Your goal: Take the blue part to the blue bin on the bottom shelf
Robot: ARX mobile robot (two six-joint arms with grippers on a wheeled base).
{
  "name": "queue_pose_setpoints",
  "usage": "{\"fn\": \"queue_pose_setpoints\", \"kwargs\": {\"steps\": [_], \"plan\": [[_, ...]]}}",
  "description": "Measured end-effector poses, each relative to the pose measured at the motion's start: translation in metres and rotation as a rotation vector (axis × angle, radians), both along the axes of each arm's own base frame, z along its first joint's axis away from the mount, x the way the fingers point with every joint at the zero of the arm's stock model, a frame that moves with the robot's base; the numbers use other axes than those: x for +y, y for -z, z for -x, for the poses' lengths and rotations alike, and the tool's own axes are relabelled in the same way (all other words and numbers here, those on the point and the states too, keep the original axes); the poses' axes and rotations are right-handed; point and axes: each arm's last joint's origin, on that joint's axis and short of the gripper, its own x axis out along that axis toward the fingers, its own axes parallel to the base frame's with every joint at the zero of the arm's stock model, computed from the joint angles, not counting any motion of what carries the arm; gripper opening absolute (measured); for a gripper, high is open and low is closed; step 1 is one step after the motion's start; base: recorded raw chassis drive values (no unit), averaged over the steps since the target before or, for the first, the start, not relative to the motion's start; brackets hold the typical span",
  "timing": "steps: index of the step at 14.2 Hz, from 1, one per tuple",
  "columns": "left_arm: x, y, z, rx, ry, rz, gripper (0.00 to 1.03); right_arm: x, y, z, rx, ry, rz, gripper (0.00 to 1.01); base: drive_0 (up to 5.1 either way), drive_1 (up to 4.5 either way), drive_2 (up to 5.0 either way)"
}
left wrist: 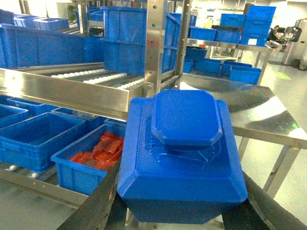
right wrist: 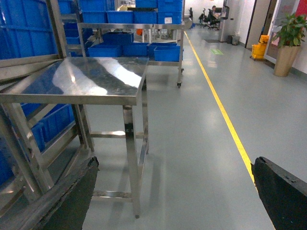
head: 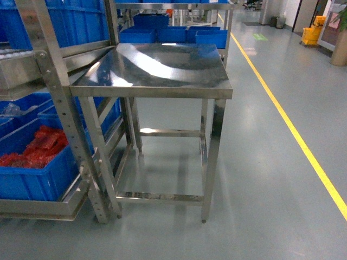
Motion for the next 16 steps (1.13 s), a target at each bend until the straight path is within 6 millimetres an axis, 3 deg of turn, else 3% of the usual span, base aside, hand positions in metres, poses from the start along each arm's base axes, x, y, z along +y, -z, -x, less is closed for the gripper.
{"fn": "queue_pose_setpoints", "kwargs": {"steps": [16], "plan": [[-0.0004, 0.0002, -0.0002, 0.002, 0.007, -0.001, 0.43, 0.0, 0.0006, 0.0, 0.006, 0.001, 0.0, 0.98, 0.0, 4.22, -4.3]]}}
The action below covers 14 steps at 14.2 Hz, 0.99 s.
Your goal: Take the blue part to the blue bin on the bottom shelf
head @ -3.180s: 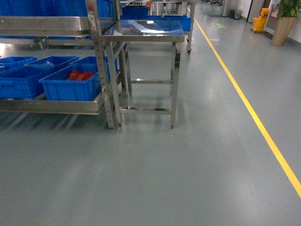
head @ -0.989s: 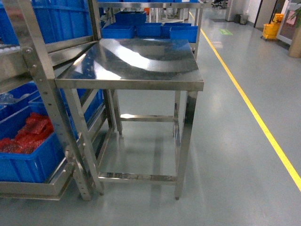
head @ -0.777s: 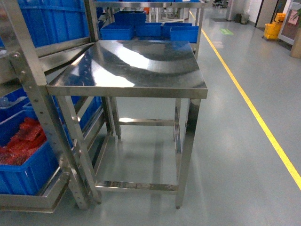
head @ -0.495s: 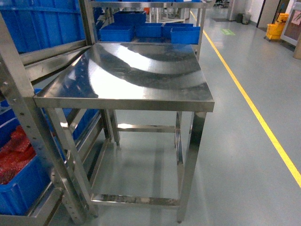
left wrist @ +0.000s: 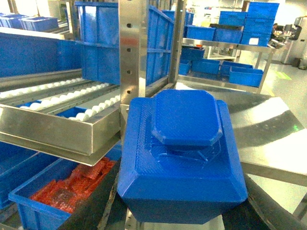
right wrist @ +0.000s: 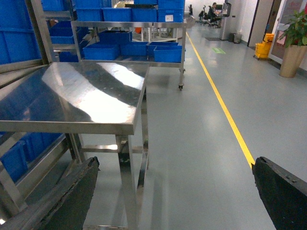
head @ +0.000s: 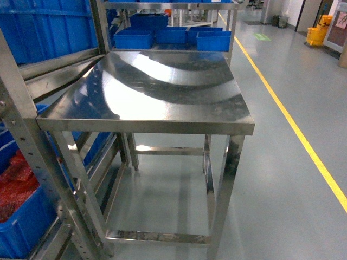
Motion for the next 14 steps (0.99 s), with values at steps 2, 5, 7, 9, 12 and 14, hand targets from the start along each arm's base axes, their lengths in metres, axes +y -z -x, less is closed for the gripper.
{"fn": "queue_pose_setpoints", "kwargs": {"steps": [2, 5, 7, 9, 12, 14], "plan": [[0.0001, 0.0, 0.0, 0.0, -0.003, 0.001, 0.43, 0.0, 0.0001, 0.0, 0.001, 0.0, 0.0, 0.98, 0.0, 4.22, -4.3], [0.0002, 0.0001, 0.0, 0.001, -0.006, 0.0, 0.43, 0.0, 0.0, 0.0, 0.0, -0.001, 0.0, 0.98, 0.0, 4.22, -4.3], [0.0002, 0.0002, 0.0001, 0.002, -0.006, 0.0, 0.43, 0.0, 0.0001, 0.0, 0.002, 0.0, 0.0, 0.98, -5.1, 2.34, 2.3], [0.0003, -0.0002, 0.0001, -0.002, -0.006, 0.002, 0.43, 0.0, -0.0003, 0.0, -0.003, -0.001, 0.0, 0.98, -4.9, 2.53, 2.5], [0.0003, -0.0002, 0.0002, -0.002, -0.006, 0.001, 0.43, 0.0, -0.0001, 0.0, -0.002, -0.001, 0.0, 0.98, -4.9, 2.5, 2.5], [0.0003, -0.0003, 0.0002, -0.003, -0.007, 0.002, 0.43, 0.0, 0.0, 0.0, 0.0, -0.001, 0.0, 0.98, -5.0, 2.44, 2.4]]}}
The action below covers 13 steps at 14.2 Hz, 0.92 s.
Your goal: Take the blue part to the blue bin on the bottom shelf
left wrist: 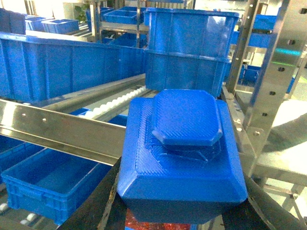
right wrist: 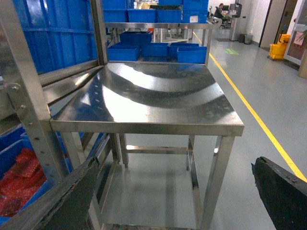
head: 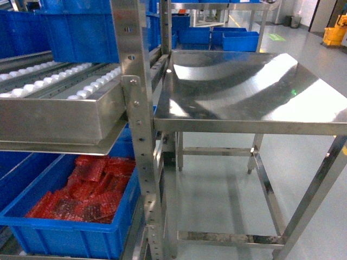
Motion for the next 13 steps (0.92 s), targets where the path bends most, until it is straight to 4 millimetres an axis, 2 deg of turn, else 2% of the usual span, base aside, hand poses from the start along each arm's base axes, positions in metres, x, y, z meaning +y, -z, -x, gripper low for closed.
{"fn": "queue_pose_setpoints", "kwargs": {"steps": [13], "plan": [[0.0, 0.0002, -0.0001, 0.002, 0.0, -0.001, 0.43, 0.0, -0.0001, 0.0, -0.001, 0.0, 0.0, 0.98, -5.0, 2.38, 2.4]]}}
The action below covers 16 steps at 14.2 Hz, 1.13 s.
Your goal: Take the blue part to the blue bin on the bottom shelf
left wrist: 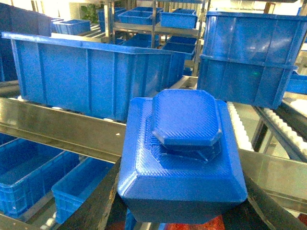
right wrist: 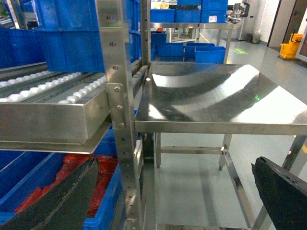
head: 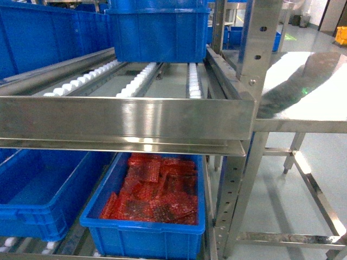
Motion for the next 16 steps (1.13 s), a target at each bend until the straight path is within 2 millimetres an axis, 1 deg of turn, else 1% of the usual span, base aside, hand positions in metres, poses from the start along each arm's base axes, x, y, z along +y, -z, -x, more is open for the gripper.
{"fn": "queue_pose_setpoints", "kwargs": {"steps": [16], "plan": [[-0.0001, 0.0, 0.0, 0.0, 0.001, 0.0, 0.43, 0.0, 0.0001, 0.0, 0.002, 0.0, 0.0, 0.98, -5.0, 2.36, 2.4]]}}
